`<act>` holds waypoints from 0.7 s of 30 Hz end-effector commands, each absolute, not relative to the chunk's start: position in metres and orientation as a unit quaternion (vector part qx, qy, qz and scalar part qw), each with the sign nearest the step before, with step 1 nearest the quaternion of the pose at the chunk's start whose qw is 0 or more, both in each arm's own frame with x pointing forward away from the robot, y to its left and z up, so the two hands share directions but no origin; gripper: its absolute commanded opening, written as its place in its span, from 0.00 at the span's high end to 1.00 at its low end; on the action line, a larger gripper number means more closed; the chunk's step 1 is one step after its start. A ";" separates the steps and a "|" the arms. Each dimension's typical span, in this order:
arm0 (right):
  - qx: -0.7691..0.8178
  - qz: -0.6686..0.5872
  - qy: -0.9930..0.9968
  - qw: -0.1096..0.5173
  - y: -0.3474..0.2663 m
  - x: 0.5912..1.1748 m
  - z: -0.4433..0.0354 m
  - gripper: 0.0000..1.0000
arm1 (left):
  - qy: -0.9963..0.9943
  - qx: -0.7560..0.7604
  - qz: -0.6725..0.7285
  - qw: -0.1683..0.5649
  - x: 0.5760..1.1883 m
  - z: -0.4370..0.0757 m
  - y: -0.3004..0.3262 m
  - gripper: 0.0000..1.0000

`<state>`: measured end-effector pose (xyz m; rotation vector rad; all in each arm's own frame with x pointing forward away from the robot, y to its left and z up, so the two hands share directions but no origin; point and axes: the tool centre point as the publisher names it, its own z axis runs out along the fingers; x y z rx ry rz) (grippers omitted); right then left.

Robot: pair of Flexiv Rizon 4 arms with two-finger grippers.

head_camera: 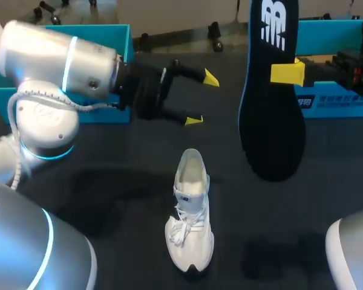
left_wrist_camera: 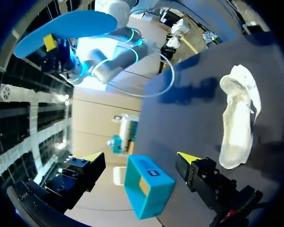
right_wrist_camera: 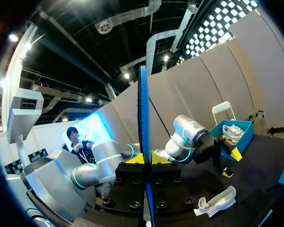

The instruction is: Take the shoe out of the shoebox, open the shoe tongue, remove and reinsert the insole, then place the shoe into the shoebox

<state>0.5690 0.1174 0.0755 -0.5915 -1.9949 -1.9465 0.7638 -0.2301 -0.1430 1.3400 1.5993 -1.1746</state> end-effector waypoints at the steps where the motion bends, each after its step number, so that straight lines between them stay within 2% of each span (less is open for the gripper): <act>1: -0.205 -0.674 -0.694 0.148 0.121 0.574 0.077 1.00 | 0.586 0.489 -0.492 0.420 0.763 -0.141 -0.228 0.00; 14: -0.205 -0.674 -0.694 0.148 0.121 0.574 0.077 1.00 | 0.535 0.485 -0.516 0.460 0.772 -0.118 -0.222 0.00; 21: -0.205 -0.674 -0.694 0.148 0.121 0.574 0.077 1.00 | 0.495 0.478 -0.508 0.518 0.767 -0.109 -0.218 0.00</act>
